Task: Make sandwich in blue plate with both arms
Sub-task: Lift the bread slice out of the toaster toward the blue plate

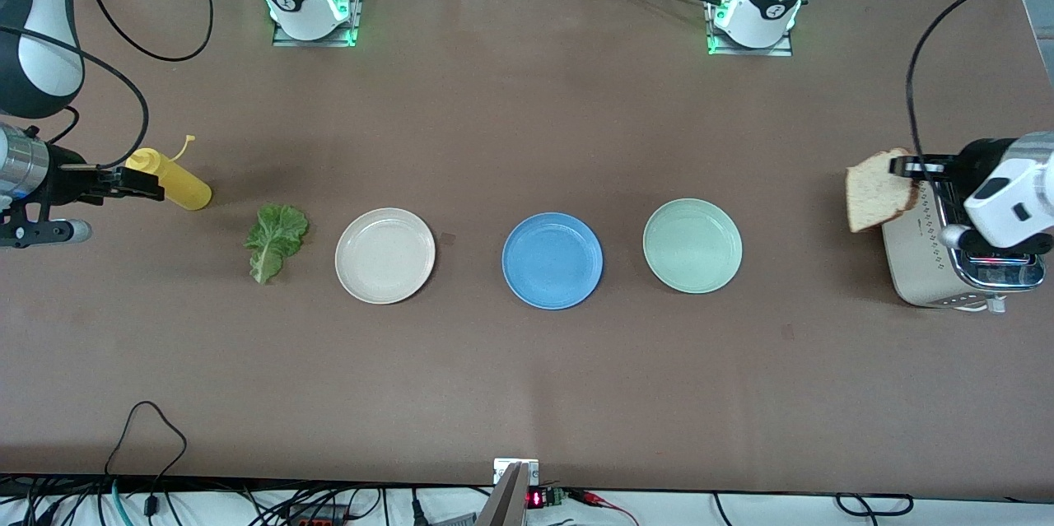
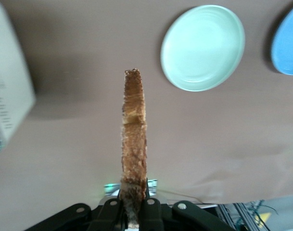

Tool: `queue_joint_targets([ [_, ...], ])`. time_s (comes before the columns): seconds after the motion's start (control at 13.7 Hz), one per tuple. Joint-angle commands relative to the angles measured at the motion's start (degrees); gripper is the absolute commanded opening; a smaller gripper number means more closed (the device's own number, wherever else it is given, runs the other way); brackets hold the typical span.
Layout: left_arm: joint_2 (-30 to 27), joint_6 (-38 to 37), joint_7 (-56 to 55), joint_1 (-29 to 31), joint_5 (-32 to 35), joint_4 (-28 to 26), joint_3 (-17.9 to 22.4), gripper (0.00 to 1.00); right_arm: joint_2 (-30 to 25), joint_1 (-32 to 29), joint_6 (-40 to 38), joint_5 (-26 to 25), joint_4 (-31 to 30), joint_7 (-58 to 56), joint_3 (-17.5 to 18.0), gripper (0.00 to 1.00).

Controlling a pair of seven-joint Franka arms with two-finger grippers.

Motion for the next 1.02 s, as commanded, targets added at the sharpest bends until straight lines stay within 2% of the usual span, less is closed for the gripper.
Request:
queue_joint_targets([
  [0.0,-0.11,4.15,-2.69,-2.89,-4.36,-2.33,-0.42,0.07,0.03,-0.82,-0.71,0.90,0.20,0.43,0.38,1.00],
  [0.29,0.15,16.53,-4.98,-9.83,-9.73,-7.33,-0.50,0.05,0.03,-1.44,-0.80,0.90,0.03,0.43,0.38,1.00],
  [0.51,0.24,26.65,-6.55,-16.07,-10.27,-10.68,-0.50,0.03,0.03,-1.09,-0.80,0.90,0.20,0.43,0.38,1.00],
  [0.73,2.60,31.15,-11.48,-20.82,-11.05,-10.78,-0.50,0.03,0.46,-1.26,-0.71,0.99,0.03,0.51,0.47,1.00],
  [0.95,6.99,39.74,-11.57,-23.98,-17.55,-10.60,-0.50,0.02,1.78,-0.56,-0.10,0.99,-0.06,0.69,0.55,1.00],
])
